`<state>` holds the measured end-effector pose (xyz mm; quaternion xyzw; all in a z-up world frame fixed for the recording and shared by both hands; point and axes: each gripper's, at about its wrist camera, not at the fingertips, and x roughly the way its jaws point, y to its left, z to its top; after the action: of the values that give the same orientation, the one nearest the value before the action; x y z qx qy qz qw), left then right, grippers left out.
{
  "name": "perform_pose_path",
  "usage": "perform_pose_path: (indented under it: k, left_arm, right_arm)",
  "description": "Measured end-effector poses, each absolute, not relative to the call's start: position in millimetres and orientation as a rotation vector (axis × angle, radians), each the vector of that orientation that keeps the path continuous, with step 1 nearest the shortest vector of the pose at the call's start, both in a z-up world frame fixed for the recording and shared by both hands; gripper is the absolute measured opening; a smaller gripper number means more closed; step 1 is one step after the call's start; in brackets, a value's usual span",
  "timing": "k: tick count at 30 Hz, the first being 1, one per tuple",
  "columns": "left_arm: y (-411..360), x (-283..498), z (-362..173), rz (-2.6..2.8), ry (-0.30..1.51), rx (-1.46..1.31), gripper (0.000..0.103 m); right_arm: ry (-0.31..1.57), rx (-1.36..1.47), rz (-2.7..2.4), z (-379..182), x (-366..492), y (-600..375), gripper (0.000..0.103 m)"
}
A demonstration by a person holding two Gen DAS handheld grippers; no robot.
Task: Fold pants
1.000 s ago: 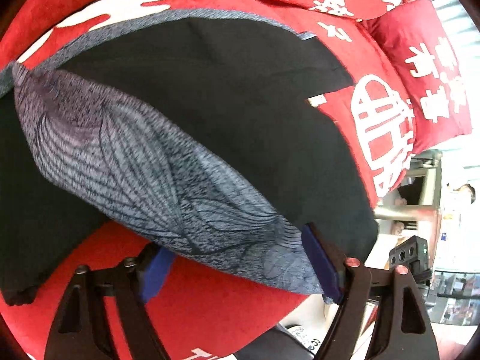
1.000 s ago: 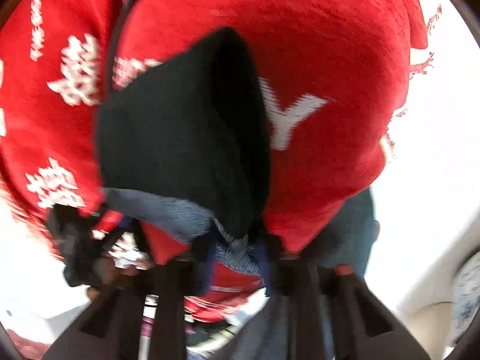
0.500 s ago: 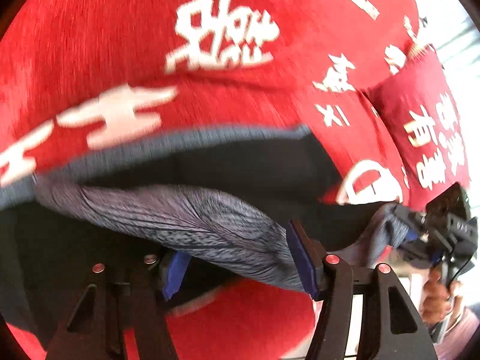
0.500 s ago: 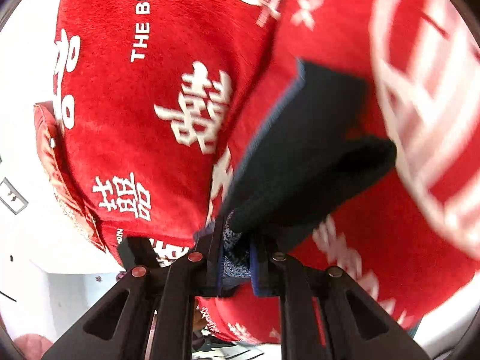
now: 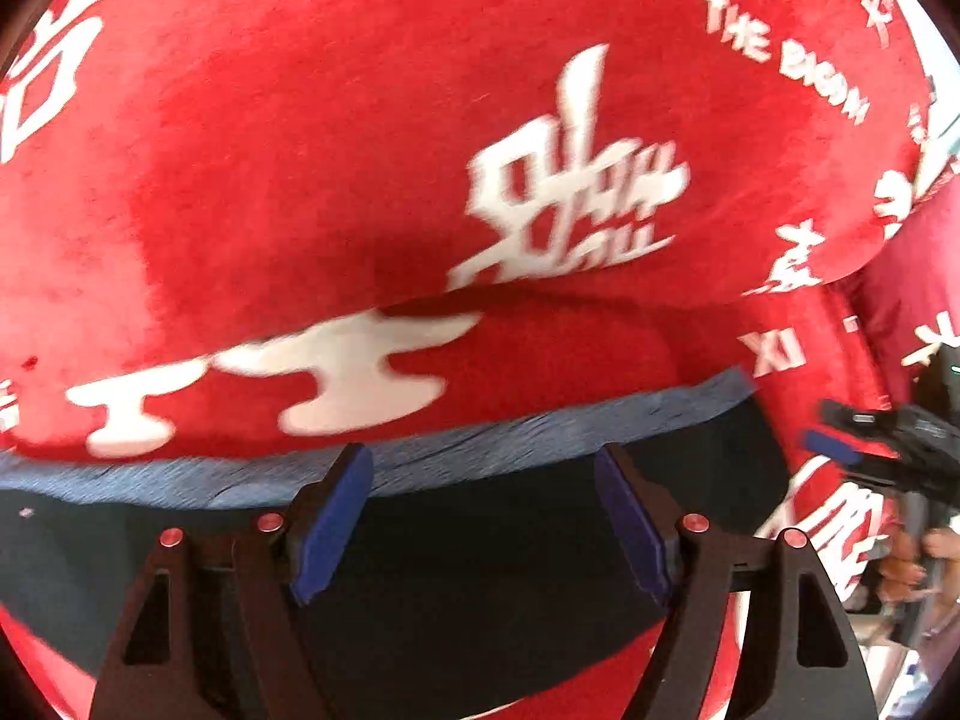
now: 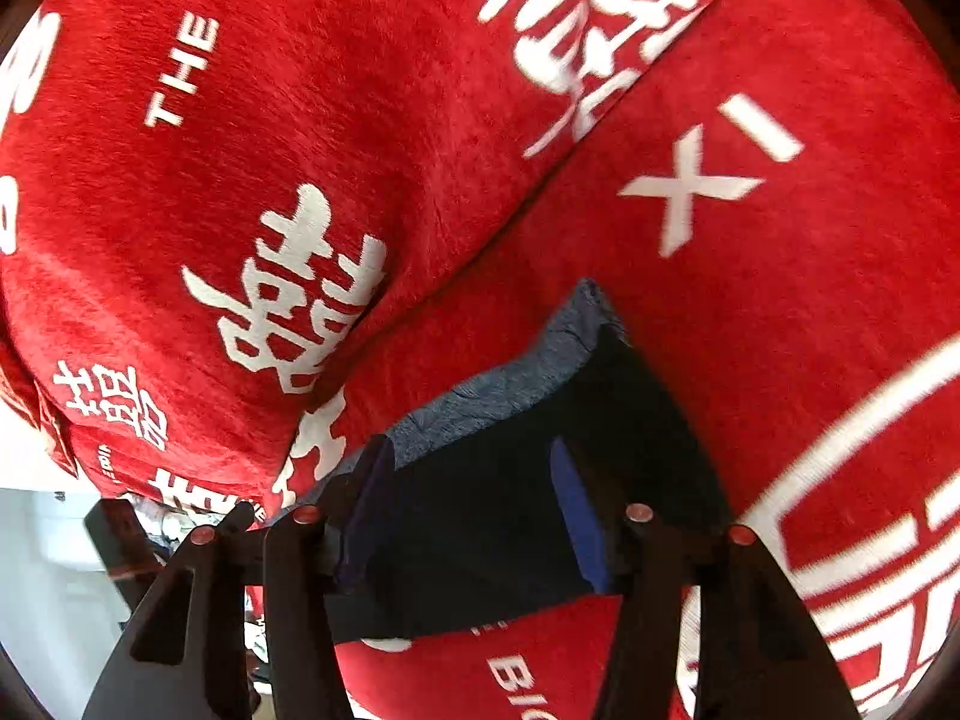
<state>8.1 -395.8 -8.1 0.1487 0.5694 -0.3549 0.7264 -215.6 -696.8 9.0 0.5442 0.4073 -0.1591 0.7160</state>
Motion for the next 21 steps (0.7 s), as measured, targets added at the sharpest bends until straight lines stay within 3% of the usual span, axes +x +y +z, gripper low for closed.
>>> perform_pose_path:
  k: [3, 6, 7, 8, 13, 15, 16, 18, 19, 20, 21]
  left_arm:
    - [-370.1, 9.3, -33.7, -0.680, 1.318, 0.392, 0.078]
    - [-349.6, 6.0, -59.5, -0.596, 1.373, 0.428, 0.077]
    - [-345.0, 4.7, -66.3, -0.572, 1.383, 0.441, 0.077]
    - [-342.3, 3.9, -70.6, -0.557, 1.391, 0.447, 0.078]
    - [-342.1, 1.1, -74.8, -0.520, 1.364, 0.478, 0.078]
    - [-344.4, 0.9, -82.7, -0.497, 1.386, 0.501, 0.078]
    - [-344.7, 1.9, -85.2, -0.487, 1.403, 0.500, 0.078]
    - [-345.8, 2.6, -79.5, -0.511, 1.400, 0.457, 0.078]
    - [-348.5, 1.9, -74.3, -0.528, 1.373, 0.449, 0.078]
    - [-350.8, 1.8, -73.2, -0.537, 1.361, 0.454, 0.078]
    - [-355.3, 2.2, -73.9, -0.549, 1.351, 0.464, 0.078]
  right_arm:
    - [0.916, 1.262, -0.416, -5.2, -249.2, -685.8, 0.059]
    - [0.944, 1.375, -0.449, -41.5, -270.8, -676.0, 0.048]
    - [0.940, 1.403, -0.455, -53.2, -271.5, -675.9, 0.037]
    - [0.926, 1.426, -0.457, -62.6, -271.3, -676.6, 0.007]
    - [0.941, 1.346, -0.463, -57.9, -264.4, -678.9, 0.006]
    - [1.006, 1.337, -0.480, -62.8, -270.6, -676.2, 0.011]
    - [1.014, 1.339, -0.478, -62.8, -272.7, -675.9, 0.018]
    - [0.972, 1.359, -0.437, -54.0, -279.5, -675.3, 0.037]
    - [0.948, 1.367, -0.415, -50.4, -281.4, -674.2, 0.060]
    - [0.931, 1.369, -0.406, -51.3, -283.1, -672.5, 0.067]
    - [0.922, 1.373, -0.403, -56.7, -282.8, -670.4, 0.067]
